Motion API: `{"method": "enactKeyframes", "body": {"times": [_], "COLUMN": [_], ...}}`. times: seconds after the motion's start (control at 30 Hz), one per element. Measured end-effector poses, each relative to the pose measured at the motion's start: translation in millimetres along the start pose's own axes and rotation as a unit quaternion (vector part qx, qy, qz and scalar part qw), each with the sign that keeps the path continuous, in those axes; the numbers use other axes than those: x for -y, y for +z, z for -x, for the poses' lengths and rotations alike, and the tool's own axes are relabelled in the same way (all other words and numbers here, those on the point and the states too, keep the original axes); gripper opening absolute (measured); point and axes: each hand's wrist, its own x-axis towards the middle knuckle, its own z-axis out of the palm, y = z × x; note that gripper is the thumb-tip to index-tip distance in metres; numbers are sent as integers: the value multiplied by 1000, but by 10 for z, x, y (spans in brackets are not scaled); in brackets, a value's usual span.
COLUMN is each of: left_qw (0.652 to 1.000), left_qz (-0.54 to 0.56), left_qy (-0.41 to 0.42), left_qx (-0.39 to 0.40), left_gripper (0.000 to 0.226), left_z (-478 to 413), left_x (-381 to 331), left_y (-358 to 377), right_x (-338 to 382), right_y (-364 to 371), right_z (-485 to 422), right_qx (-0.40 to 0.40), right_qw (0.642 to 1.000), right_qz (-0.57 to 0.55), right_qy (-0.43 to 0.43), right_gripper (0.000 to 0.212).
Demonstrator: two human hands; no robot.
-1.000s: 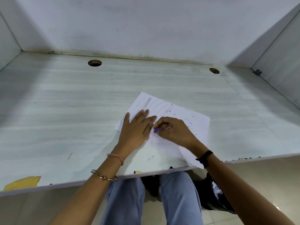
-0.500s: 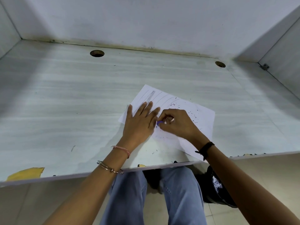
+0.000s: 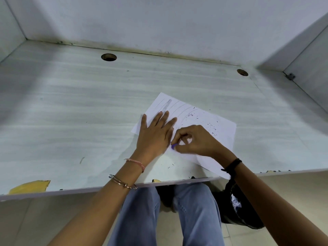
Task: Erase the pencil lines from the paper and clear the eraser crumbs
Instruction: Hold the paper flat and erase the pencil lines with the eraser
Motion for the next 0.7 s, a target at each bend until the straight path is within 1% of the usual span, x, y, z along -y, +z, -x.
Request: {"method": "enactKeyframes", "body": {"times": [0.03, 0.1, 0.13, 0.17, 0.2, 0.27, 0.3, 0.33, 0.43, 0.47, 0.5, 0.6, 0.63, 0.7], "left_qw": [1000, 1000, 1000, 1000, 1000, 1000, 1000, 1000, 1000, 1000, 1000, 1000, 1000, 1000], "left_qz": [-5, -15, -17, -15, -11, -6, -5, -6, -15, -15, -12, -12, -15, -25], "left_qy": [1, 4, 5, 6, 5, 7, 6, 6, 5, 4, 3, 7, 7, 10], "left_qx": [-1, -4, -5, -6, -7, -4, -4, -3, -1, -3, -4, -8, -7, 0], "left_gripper": [49, 50, 50, 50, 50, 50, 50, 50, 50, 50, 50, 50, 50, 51], "left_z": [0, -2, 4, 9, 13, 15, 14, 14, 2, 8, 11, 22, 23, 17], "left_x": [-1, 3, 1, -1, 0, 0, -1, 1, -1, -3, -4, -3, -3, -3], "left_y": [2, -7, -10, -9, -12, -5, -4, -9, -18, -24, -23, -16, -19, -32], "right_x": [-12, -26, -22, -14, -10, 2, 8, 3, -7, 6, 10, 44, 41, 24], "right_y": [-17, -38, -34, -23, -10, 0, -9, -23, -25, -10, 5, 9, -7, -30], "right_z": [-25, -97, -110, -101, -82, -22, -13, -28, -95, -86, -66, 11, -1, -62], "right_qx": [-16, -91, -112, -110, -85, -9, 12, 7, -93, -101, -86, 13, 12, -58], "right_qw": [1000, 996, 994, 994, 996, 1000, 1000, 1000, 995, 995, 996, 1000, 1000, 998], "right_qz": [5, 2, -2, -3, -1, -1, 2, 5, -4, -7, -7, 5, 11, 4], "right_qy": [1, 11, 18, 16, 10, 7, 10, 13, 19, 17, 12, 11, 15, 29], "right_gripper": [6, 5, 4, 4, 5, 7, 6, 5, 3, 4, 5, 6, 5, 3]}}
